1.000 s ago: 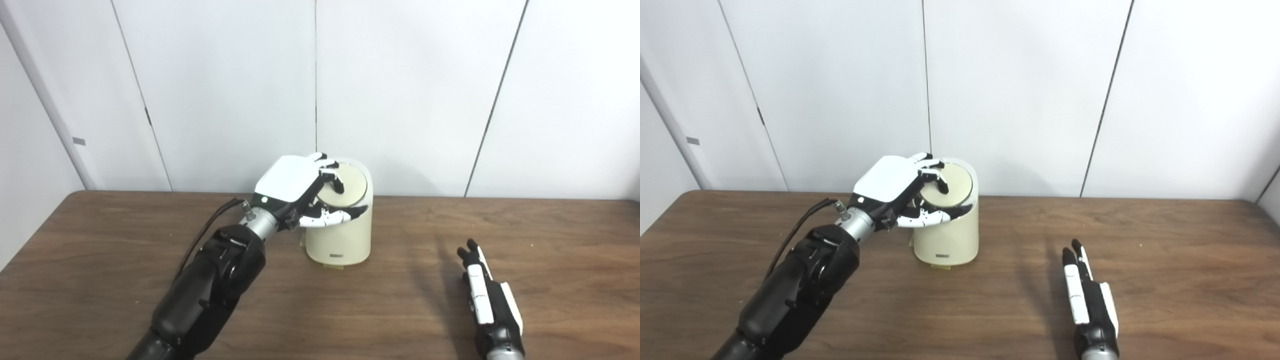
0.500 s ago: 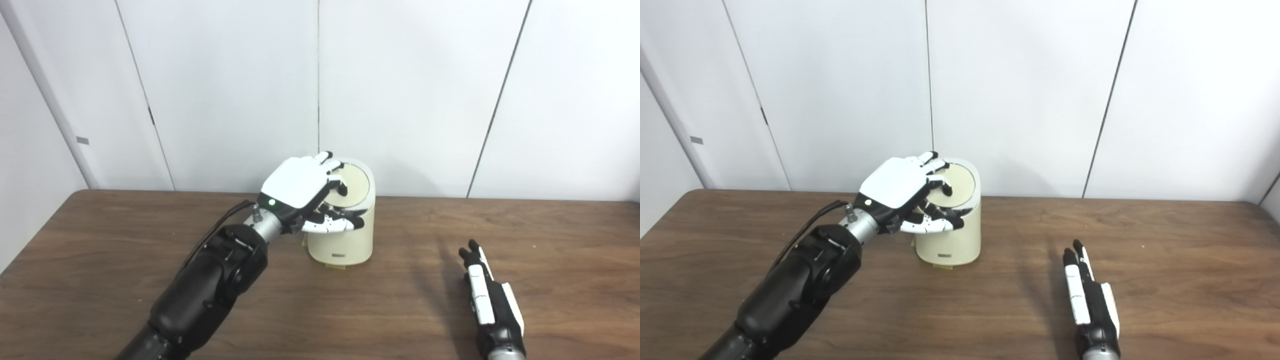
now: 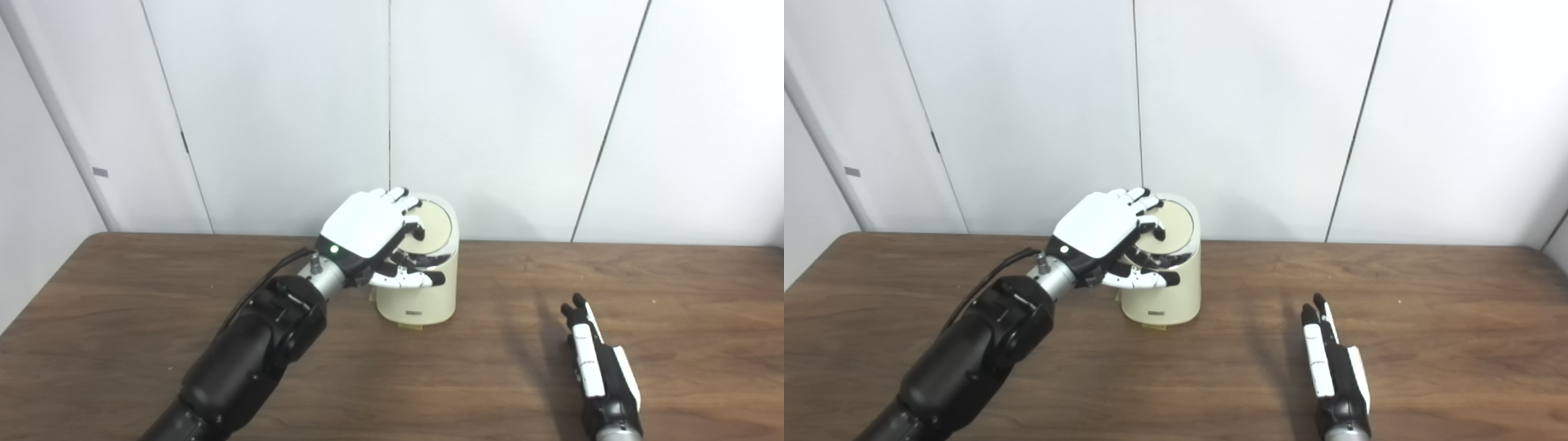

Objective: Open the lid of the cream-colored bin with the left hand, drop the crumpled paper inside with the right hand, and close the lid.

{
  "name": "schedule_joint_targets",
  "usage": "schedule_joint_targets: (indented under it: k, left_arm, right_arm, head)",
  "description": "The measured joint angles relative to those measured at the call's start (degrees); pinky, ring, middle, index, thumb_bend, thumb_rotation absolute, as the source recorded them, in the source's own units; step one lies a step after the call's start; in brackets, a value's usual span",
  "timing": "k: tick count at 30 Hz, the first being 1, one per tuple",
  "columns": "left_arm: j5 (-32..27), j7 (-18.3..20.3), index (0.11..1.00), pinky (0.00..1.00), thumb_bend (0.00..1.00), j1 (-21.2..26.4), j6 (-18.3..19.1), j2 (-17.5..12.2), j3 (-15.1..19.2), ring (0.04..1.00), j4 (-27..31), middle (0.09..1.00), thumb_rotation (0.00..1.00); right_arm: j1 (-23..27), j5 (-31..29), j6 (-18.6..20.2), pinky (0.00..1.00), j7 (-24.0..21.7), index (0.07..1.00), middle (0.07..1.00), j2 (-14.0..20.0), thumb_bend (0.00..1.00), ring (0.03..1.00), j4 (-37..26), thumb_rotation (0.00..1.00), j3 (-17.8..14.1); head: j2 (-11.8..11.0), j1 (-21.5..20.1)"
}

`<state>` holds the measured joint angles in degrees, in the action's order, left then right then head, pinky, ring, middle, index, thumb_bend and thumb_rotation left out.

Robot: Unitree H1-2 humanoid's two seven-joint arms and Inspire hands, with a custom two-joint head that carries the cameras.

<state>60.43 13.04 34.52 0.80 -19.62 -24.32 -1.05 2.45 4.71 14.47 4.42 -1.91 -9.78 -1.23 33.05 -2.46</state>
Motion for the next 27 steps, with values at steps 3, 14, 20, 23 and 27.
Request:
schedule_joint_targets:
  k: [3,14,20,23,27]
  left_arm:
    - [-5.83,-1.28,0.797,0.74,0.6,-2.95,0.15,1.86,4.46,0.84,0.79,0.835,0.78]
    - [-25.08,0.25,0.998,0.78,0.57,-7.53,6.44,7.15,14.87,0.903,5.88,0.897,0.84]
    - [-31.62,0.21,1.0,0.83,0.56,-10.28,9.09,8.69,18.36,0.894,9.97,0.905,0.84]
    - [-34.84,-1.35,1.0,0.89,0.52,-13.52,10.28,10.08,21.34,0.9,11.93,0.901,0.87]
    - [-36.34,-3.62,1.0,0.96,0.48,-19.87,11.13,10.38,23.39,0.942,13.71,0.917,0.91]
  right_arm:
    - [0.03,-0.14,-0.02,1.0,0.0,0.989,0.955,-0.16,0.6,0.997,0.01,1.0,-0.03]
    - [0.19,-0.24,-0.2,1.0,-0.01,0.99,0.945,-0.14,0.58,0.99,0.33,1.0,-0.05]
    - [0.25,-0.25,-0.37,0.99,-0.08,0.991,0.947,-0.12,0.58,0.987,0.43,1.0,0.12]
    - [0.25,-0.5,-0.38,1.0,-0.12,0.989,0.946,-0.09,0.58,0.986,0.45,1.0,0.09]
    - [0.25,-1.4,-0.36,1.0,-0.16,0.99,0.948,-0.1,0.57,0.99,0.44,1.0,-0.06]
  head:
    - [-0.17,0.26]
    - [-0.53,0.44]
    - [-0.53,0.44]
    - [-0.35,0.62]
    - [-0.26,0.79]
